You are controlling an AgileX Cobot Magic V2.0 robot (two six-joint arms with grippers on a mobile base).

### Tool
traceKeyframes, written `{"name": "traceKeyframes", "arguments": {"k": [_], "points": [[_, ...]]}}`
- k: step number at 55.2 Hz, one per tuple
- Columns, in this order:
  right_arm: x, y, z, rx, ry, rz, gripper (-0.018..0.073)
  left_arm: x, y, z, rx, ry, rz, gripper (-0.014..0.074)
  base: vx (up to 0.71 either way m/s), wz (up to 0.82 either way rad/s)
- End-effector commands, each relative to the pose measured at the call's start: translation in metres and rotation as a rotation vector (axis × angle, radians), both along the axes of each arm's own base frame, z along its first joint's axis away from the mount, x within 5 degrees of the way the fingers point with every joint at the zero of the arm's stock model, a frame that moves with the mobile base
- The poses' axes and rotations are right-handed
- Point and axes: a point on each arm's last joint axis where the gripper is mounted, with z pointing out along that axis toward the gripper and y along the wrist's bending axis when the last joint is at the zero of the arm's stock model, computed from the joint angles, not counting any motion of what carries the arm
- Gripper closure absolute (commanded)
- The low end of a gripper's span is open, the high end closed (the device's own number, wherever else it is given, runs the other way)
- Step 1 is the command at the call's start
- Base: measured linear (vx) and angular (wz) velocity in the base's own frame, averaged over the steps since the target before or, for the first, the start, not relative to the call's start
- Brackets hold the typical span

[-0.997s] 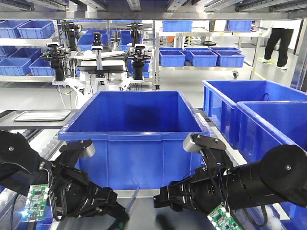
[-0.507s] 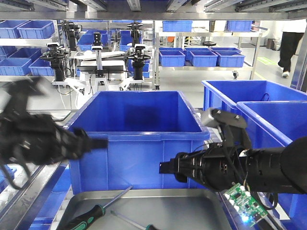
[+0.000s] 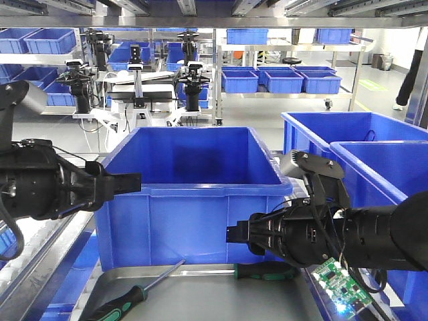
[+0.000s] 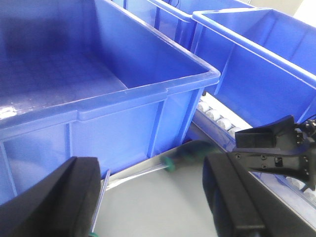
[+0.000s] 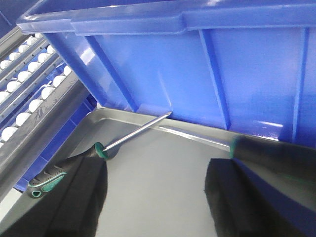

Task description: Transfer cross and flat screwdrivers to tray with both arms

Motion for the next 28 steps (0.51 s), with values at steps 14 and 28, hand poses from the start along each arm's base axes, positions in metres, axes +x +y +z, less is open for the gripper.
{"name": "traceKeyframes", "arguments": {"k": [14,28], "points": [[-0.001,-0.005,0.025,0.05,-0.096,-0.042,0.0101,-0.037,0.034,-0.028,-0.064,-0.234,0.23,0.0304,0.0,0.0],[-0.001,-0.005,0.025,0.05,-0.096,-0.042,0.0103,-0.122,0.087,-0.095,0.086,-0.432,0.358,0.0605,0.0,0.0]]}}
